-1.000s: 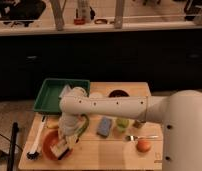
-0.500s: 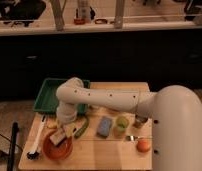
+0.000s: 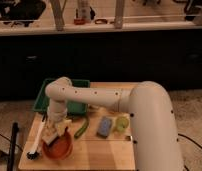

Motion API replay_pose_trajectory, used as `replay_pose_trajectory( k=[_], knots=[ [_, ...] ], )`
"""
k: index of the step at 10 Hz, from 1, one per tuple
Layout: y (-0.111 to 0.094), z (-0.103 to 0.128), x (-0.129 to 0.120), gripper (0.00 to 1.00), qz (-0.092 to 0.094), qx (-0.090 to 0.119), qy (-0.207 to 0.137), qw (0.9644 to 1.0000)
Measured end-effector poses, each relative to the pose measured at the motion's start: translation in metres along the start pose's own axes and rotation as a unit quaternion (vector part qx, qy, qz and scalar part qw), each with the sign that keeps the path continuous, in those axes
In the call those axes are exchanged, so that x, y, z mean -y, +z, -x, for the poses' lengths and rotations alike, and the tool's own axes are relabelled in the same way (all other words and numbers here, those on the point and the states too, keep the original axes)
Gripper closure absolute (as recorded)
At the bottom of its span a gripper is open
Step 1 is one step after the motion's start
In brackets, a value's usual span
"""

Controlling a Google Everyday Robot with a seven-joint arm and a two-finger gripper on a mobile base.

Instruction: Wipe red bowl with eraser

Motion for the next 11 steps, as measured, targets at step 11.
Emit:
replay_pose_trajectory(
  k=[11],
  knots=[
    [-0.025,0.014,-0.09,1.0,-0.008,-0.007,0.029,0.9995]
  ],
)
